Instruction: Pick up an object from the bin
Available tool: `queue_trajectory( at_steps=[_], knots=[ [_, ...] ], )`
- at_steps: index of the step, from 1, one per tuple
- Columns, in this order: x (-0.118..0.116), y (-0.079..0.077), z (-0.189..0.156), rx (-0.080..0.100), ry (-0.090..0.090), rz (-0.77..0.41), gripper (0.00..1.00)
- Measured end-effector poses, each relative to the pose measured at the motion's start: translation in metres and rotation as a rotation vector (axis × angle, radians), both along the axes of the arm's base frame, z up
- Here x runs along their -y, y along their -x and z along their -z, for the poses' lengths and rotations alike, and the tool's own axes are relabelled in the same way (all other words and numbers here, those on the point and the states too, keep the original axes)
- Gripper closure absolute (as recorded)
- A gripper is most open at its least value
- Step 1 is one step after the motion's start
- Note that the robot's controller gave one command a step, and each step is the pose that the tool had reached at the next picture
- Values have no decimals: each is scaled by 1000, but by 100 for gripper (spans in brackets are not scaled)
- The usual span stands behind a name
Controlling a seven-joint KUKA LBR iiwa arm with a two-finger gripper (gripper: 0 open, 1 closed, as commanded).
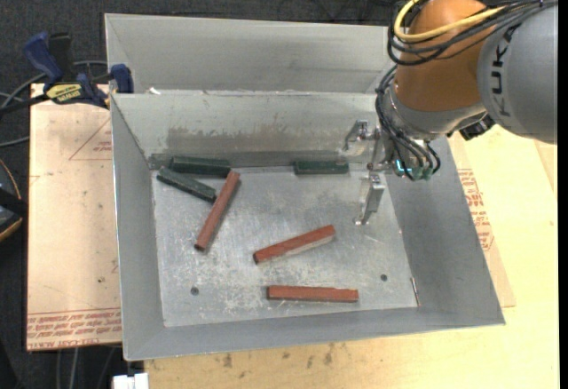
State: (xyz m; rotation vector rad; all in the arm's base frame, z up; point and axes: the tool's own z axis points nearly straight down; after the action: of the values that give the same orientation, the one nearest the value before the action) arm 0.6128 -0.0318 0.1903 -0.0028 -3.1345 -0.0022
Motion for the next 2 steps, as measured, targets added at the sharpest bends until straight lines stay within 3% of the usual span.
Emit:
queue_trajectory(
  at_steps=[1, 2],
  knots=[
    [0, -2, -5, 9, 1, -1, 0],
    [-5, -5, 45, 15, 1, -60, 0]
  ],
)
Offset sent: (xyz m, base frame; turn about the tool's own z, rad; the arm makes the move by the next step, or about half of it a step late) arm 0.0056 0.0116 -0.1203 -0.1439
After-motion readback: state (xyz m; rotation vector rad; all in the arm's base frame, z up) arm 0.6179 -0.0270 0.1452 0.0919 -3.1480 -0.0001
